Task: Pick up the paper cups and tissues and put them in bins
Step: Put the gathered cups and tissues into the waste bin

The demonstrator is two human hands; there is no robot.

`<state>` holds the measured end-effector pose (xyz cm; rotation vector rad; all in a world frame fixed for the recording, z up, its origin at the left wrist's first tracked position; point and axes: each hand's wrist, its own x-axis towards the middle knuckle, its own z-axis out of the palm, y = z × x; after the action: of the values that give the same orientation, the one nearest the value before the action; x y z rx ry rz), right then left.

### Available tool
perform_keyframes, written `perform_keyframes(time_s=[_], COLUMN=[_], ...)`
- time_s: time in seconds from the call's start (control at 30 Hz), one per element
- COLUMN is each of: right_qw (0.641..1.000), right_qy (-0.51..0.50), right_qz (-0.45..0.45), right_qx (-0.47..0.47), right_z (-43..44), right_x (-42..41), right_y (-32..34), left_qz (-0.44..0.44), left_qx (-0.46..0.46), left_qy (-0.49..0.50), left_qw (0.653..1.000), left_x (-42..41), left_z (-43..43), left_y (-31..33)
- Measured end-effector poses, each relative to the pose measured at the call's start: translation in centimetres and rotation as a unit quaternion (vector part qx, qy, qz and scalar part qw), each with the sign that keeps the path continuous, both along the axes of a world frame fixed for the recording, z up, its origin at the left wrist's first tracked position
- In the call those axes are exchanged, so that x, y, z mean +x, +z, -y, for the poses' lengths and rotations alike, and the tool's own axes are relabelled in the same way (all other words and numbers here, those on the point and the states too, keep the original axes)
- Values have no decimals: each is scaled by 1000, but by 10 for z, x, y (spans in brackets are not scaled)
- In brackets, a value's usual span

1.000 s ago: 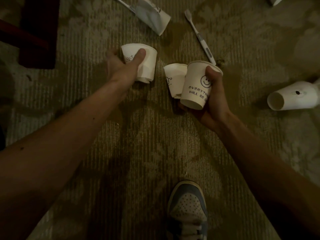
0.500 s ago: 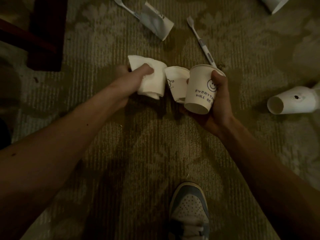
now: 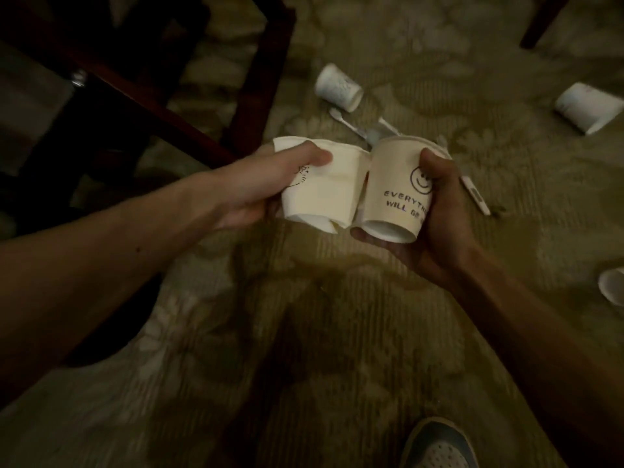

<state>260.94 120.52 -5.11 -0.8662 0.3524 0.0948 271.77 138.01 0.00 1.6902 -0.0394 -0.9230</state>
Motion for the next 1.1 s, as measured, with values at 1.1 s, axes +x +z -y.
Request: perform_keyframes(time_s=[1.1], right_qw=[651], right_qy=[332], right_qz=[203], right_qx=[-651], right_z=[-344], right_x=[118], right_y=[98], left_qz=[282], left_qx=[243], left_qy=[265], left_qw=[889], left_x=[-34], left_z=[-369], left_y=[68])
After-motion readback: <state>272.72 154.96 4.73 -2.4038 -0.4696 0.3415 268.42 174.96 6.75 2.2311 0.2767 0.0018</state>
